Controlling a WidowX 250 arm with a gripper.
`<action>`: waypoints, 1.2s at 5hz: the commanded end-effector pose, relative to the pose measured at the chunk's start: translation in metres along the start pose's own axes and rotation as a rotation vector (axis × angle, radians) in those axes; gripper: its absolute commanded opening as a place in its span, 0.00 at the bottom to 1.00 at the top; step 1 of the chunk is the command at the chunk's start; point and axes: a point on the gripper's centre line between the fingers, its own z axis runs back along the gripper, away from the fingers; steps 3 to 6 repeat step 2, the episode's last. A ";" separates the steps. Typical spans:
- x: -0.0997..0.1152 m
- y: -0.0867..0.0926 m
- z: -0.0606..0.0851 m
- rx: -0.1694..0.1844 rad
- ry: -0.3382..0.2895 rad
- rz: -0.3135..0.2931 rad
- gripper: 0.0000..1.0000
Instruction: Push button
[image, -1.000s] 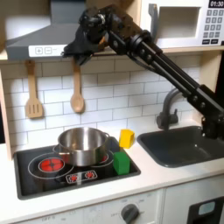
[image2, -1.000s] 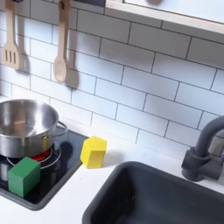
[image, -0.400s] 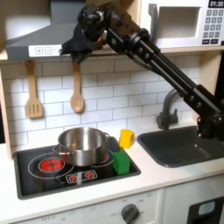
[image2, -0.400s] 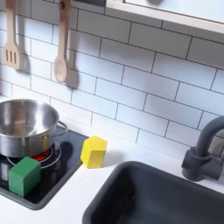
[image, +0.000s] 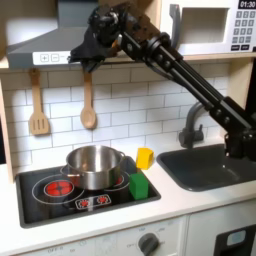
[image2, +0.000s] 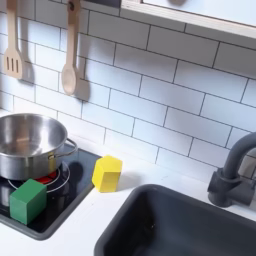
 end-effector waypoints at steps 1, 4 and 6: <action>0.000 -0.001 0.000 -0.028 0.034 -0.028 1.00; 0.000 -0.004 0.000 -0.028 0.031 -0.032 1.00; 0.000 -0.004 0.000 -0.028 0.031 -0.032 1.00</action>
